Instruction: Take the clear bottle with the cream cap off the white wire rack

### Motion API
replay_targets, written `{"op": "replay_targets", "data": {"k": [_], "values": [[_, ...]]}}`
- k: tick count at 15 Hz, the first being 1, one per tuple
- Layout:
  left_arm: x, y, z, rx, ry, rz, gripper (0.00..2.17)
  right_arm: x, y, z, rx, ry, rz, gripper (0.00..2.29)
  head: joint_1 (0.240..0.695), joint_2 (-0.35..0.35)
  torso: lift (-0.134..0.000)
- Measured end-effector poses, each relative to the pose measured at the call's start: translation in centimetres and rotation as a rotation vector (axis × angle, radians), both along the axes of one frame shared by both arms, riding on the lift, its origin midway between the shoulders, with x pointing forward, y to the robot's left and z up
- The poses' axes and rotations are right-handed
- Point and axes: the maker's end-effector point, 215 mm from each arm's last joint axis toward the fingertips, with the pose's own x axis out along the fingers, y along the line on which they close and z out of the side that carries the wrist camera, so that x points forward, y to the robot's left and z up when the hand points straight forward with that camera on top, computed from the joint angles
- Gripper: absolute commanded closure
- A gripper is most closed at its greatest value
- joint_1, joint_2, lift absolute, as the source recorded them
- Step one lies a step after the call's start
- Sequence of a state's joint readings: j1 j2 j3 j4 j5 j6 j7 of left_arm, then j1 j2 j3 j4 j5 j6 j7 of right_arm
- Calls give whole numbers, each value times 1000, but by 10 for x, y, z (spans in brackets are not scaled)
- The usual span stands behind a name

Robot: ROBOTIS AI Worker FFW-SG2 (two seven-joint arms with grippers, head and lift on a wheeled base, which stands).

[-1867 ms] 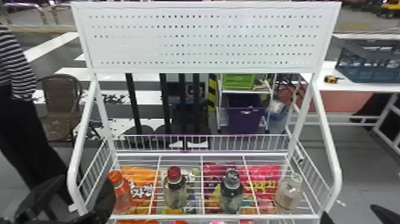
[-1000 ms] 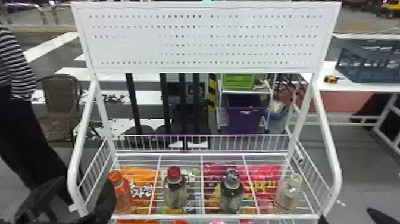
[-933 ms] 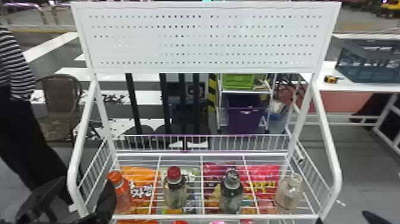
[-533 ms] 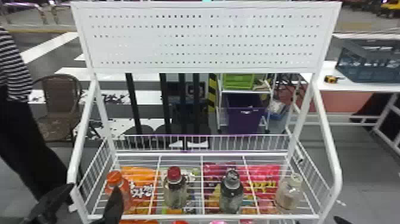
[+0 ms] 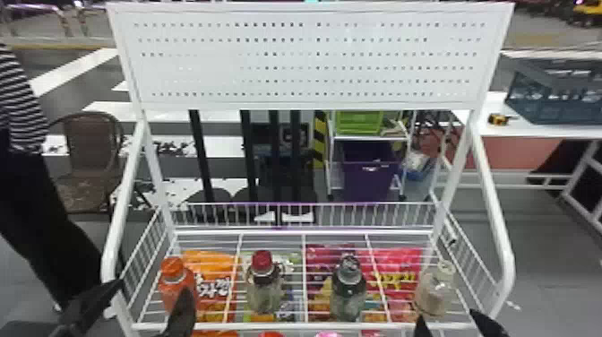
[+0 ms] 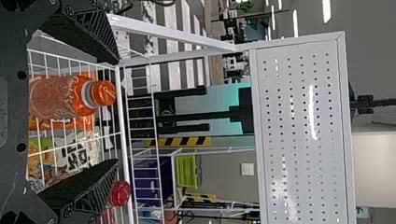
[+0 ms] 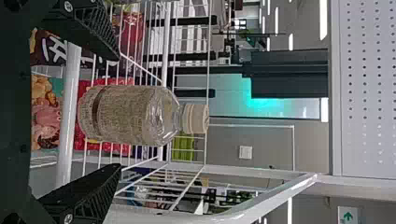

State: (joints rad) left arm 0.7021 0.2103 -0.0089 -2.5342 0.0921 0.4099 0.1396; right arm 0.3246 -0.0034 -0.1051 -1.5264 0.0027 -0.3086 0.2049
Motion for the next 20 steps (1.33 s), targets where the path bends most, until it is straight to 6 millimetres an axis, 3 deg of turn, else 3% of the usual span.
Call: {"op": "replay_targets", "data": {"k": [7,8,9,10,11,15,20], "values": [[1,3,-1,9,3,1,140,50,3,7,10,13,4,140,499,0,0],[0,4,-2,9,5,1,140,55,5,6,11,25,8,404,499,0,0],[0,4,-3,10,7,1,140,59,6,3,11,44,9,839,499,0,0],[-1,4,-4,10,10,1,140,60,6,-1,10,63,10,1460,499,0,0],[-2,5,-5,11,11,2,140,59,6,-3,10,73,6,1740,499,0,0],[-1,3,-5,7,10,-2,140,44,3,10,13,54,-5,1784,499,0,0],[-2,-1,1,2,-3,-8,140,14,1,58,-13,16,-12,1777,499,0,0]]}}
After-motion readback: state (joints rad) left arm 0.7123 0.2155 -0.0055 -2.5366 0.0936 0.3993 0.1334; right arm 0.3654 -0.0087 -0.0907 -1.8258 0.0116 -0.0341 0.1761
